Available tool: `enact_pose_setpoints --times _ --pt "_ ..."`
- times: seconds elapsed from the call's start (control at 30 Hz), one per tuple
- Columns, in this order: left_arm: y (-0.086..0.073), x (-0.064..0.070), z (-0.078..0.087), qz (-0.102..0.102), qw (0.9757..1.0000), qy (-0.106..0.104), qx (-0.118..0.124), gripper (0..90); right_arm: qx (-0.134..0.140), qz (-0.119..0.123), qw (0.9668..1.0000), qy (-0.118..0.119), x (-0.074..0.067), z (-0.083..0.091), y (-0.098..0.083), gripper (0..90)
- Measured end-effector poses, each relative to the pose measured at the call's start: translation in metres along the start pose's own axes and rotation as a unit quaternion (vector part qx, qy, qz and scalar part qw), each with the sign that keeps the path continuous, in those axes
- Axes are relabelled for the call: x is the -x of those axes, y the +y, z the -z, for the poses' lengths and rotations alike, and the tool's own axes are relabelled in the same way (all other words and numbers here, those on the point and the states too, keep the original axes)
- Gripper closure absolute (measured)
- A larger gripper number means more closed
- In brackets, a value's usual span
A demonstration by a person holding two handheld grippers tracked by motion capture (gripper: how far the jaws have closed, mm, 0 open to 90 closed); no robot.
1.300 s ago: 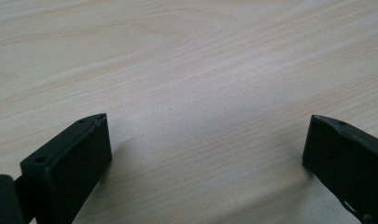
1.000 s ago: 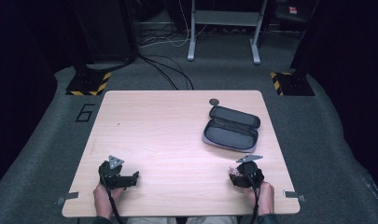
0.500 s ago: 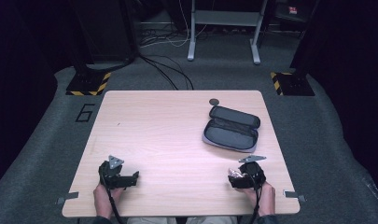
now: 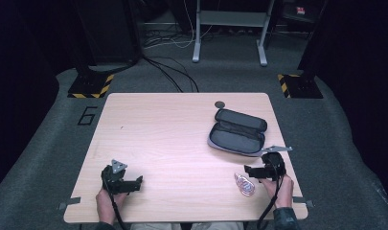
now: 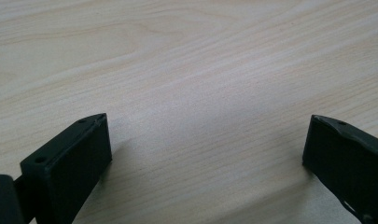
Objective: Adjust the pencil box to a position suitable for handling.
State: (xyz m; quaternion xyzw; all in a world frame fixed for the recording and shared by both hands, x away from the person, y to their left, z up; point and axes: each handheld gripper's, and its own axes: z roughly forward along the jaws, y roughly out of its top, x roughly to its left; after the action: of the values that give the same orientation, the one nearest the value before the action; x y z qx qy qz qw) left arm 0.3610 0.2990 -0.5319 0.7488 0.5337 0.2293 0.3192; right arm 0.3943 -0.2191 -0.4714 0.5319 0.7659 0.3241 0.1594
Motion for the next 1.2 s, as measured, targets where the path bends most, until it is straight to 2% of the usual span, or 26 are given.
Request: enact_pose_setpoints --times 0.03,0.07,0.13,0.17,0.27,0.33,0.5,0.57,0.63,0.73,0.77,0.93,0.97,1.0,1.03,1.07,1.1,1.2 --pt "0.0 0.0 0.0 0.0 1.0 0.0 0.0 1.0 0.0 0.0 1.0 0.0 0.0 0.0 0.0 7.2" --pt "0.0 0.0 0.0 0.0 1.0 0.0 0.0 1.0 -0.001 -0.014 0.9999 -0.004 0.002 0.0 0.003 7.5" --pt "0.0 0.0 0.0 0.0 1.0 0.0 0.0 1.0 0.009 -0.015 0.9998 -0.011 0.015 -0.001 0.01 8.4" --pt "0.0 0.0 0.0 0.0 1.0 0.0 0.0 1.0 0.01 -0.03 0.9994 -0.016 0.018 -0.002 0.013 8.5" --pt "0.0 0.0 0.0 0.0 1.0 0.0 0.0 1.0 0.014 -0.023 0.9995 -0.018 0.026 -0.004 0.015 8.8" --pt "0.0 0.0 0.0 0.0 1.0 0.0 0.0 1.0 0.016 -0.038 0.9989 -0.021 0.034 -0.008 0.023 9.3" --pt "0.0 0.0 0.0 0.0 1.0 0.001 0.0 1.0 0.024 -0.044 0.9986 -0.019 0.043 -0.013 0.033 11.2" --pt "0.0 0.0 0.0 0.001 1.0 0.0 0.0 1.0 0.026 -0.049 0.9981 -0.025 0.047 -0.017 0.038 13.7" --pt "0.0 0.0 0.0 0.001 1.0 0.0 0.0 1.0 0.037 -0.065 0.9964 -0.04 0.051 -0.023 0.046 15.0" --pt "0.0 0.0 0.0 0.001 1.0 0.0 0.0 1.0 0.035 -0.071 0.9957 -0.048 0.053 -0.029 0.05 16.6" --pt "0.0 0.0 0.0 0.0 1.0 0.0 0.0 1.0 0.031 -0.08 0.9948 -0.055 0.056 -0.036 0.054 21.2" --pt "0.0 0.0 0.0 0.001 1.0 0.001 0.001 1.0 0.019 -0.089 0.9933 -0.071 0.06 -0.05 0.055 28.0" --pt "0.0 0.0 0.0 0.001 1.0 0.001 0.001 1.0 0.013 -0.096 0.9925 -0.074 0.063 -0.056 0.054 34.5" --pt "0.0 0.0 0.0 0.0 1.0 0.0 0.001 1.0 0.013 -0.096 0.9925 -0.074 0.063 -0.056 0.054 34.5" --pt "0.0 0.0 0.0 0.001 1.0 0.0 0.0 1.0 0.012 -0.104 0.9917 -0.074 0.064 -0.059 0.053 40.6" --pt "0.0 0.0 0.0 0.001 1.0 0.0 0.0 1.0 0.012 -0.104 0.9917 -0.074 0.064 -0.059 0.053 40.6" --pt "0.0 0.0 0.0 0.0 1.0 0.0 0.001 1.0 0.013 -0.096 0.9922 -0.078 0.064 -0.062 0.054 47.2" --pt "0.0 0.0 0.0 0.0 1.0 0.0 0.001 1.0 0.011 -0.091 0.9916 -0.091 0.063 -0.064 0.055 59.0"
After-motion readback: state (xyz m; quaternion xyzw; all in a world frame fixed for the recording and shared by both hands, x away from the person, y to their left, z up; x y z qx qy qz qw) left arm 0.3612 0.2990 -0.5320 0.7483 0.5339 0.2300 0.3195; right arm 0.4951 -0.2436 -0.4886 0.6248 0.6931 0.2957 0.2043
